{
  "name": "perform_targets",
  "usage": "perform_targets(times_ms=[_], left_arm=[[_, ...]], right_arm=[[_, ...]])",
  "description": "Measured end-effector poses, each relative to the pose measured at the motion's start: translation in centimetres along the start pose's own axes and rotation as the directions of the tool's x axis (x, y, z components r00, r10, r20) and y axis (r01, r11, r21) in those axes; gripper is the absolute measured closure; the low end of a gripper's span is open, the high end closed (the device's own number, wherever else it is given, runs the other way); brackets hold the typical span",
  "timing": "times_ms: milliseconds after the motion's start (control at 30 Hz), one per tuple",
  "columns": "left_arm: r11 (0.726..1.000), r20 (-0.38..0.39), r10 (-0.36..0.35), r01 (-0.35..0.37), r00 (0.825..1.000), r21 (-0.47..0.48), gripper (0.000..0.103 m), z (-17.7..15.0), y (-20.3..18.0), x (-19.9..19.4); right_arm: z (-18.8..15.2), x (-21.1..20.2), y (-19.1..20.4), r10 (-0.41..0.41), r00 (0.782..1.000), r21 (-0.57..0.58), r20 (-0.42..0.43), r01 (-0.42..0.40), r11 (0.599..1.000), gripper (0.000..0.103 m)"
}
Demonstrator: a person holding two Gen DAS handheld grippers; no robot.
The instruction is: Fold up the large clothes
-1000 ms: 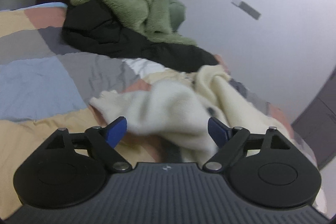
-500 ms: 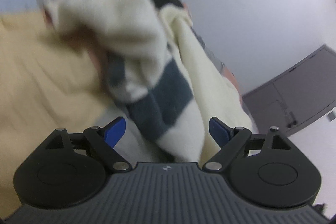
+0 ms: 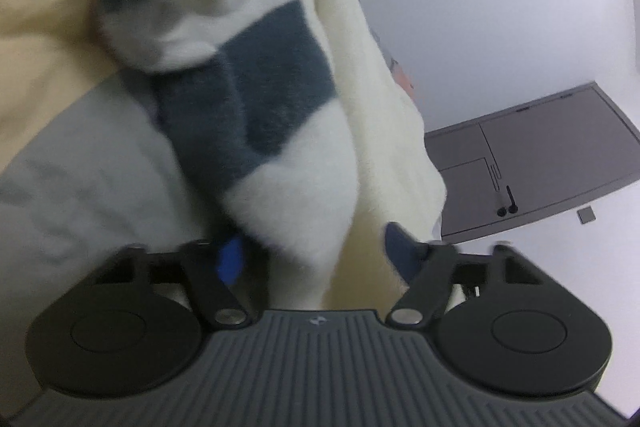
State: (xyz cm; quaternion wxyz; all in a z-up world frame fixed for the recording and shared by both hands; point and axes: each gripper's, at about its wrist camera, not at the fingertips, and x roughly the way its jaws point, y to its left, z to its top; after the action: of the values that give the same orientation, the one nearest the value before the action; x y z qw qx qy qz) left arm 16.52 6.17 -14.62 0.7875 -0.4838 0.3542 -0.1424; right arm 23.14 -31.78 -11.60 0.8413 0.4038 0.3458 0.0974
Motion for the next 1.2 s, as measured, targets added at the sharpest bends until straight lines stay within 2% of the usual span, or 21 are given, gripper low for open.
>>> perform_targets(times_ms=[33, 67, 100, 133, 200, 267, 400, 467, 500, 567, 633, 700, 867, 1000, 1133, 1200], left_arm=[[1.000, -0.002, -0.002, 0.002, 1.000, 0.007, 0.052, 0.1, -0.1, 0.4], [1.000, -0.002, 0.007, -0.007, 1.000, 0.012, 0.067, 0.3, -0.1, 0.6], [1.000, 0.003, 0.016, -0.016, 1.000, 0.016, 0.077, 0.5, 0.0, 0.8], [1.000, 0.010, 0.017, -0.017, 1.000, 0.019, 0.081, 0.7, 0.0, 0.7], [1.000, 0.031, -0.001, 0.000, 1.000, 0.017, 0.089, 1.1, 0.0, 0.2], [1.000, 0.061, -0.026, 0.025, 0.998, 0.013, 0.090, 1.6, -0.2, -0.8], [0.999, 0.162, -0.050, 0.046, 0.986, 0.024, 0.092, 2.6, -0.6, -5.1], [0.998, 0.217, -0.070, 0.069, 0.974, 0.013, 0.093, 3.3, -0.4, -7.3], [0.997, 0.238, -0.077, 0.076, 0.968, 0.013, 0.093, 3.5, -0.4, -8.3], [0.995, 0.278, -0.097, 0.094, 0.956, 0.023, 0.093, 4.0, -0.3, -10.5], [0.994, 0.298, -0.106, 0.103, 0.949, 0.024, 0.093, 4.3, -0.2, -12.0], [0.997, 0.314, -0.083, 0.076, 0.946, 0.035, 0.093, 4.4, -0.1, -13.2], [0.992, 0.312, 0.061, -0.092, 0.948, 0.086, 0.093, 4.3, -0.3, -11.9], [0.965, 0.327, 0.168, -0.223, 0.930, 0.137, 0.092, 4.4, -0.2, -10.0], [0.947, 0.324, 0.218, -0.280, 0.921, 0.157, 0.092, 4.5, 0.1, -9.1], [0.946, 0.321, 0.224, -0.284, 0.920, 0.156, 0.092, 4.6, 0.3, -9.2]], right_arm=[[0.1, 0.3, 0.0, 0.013, 1.000, -0.003, -0.008, -0.013, 1.000, 0.030], [0.2, 0.5, 0.1, 0.016, 1.000, -0.012, -0.013, -0.016, 1.000, 0.037], [0.2, 0.7, 0.4, 0.013, 1.000, -0.030, -0.016, -0.014, 0.999, 0.047], [0.0, 0.5, 0.7, 0.014, 1.000, -0.049, -0.017, -0.014, 0.999, 0.053], [-0.3, 0.1, 1.3, 0.017, 1.000, -0.092, -0.016, -0.019, 0.996, 0.077], [-0.5, -0.6, 2.0, 0.022, 1.000, -0.138, -0.001, -0.021, 0.990, 0.082], [-0.5, -2.8, 3.7, 0.067, 0.996, -0.236, 0.052, -0.053, 0.970, 0.085], [-0.9, -4.3, 4.6, 0.104, 0.992, -0.280, 0.073, -0.079, 0.957, 0.087], [-1.2, -5.1, 5.0, 0.121, 0.989, -0.304, 0.080, -0.092, 0.948, 0.094], [-1.9, -6.9, 5.4, 0.164, 0.983, -0.335, 0.081, -0.128, 0.933, 0.094], [-2.7, -8.6, 5.7, 0.176, 0.980, -0.363, 0.092, -0.131, 0.923, 0.094], [-3.5, -9.0, 5.9, 0.144, 0.986, -0.385, 0.088, -0.099, 0.918, 0.094], [-3.6, -6.4, 5.2, -0.032, 0.997, -0.365, 0.071, 0.056, 0.929, 0.094], [-3.4, -3.7, 3.6, -0.152, 0.987, -0.316, 0.044, 0.158, 0.936, 0.094], [-3.8, -2.1, 2.5, -0.192, 0.981, -0.288, 0.015, 0.188, 0.939, 0.091], [-4.1, -2.2, 2.5, -0.194, 0.981, -0.283, 0.022, 0.193, 0.939, 0.091]])
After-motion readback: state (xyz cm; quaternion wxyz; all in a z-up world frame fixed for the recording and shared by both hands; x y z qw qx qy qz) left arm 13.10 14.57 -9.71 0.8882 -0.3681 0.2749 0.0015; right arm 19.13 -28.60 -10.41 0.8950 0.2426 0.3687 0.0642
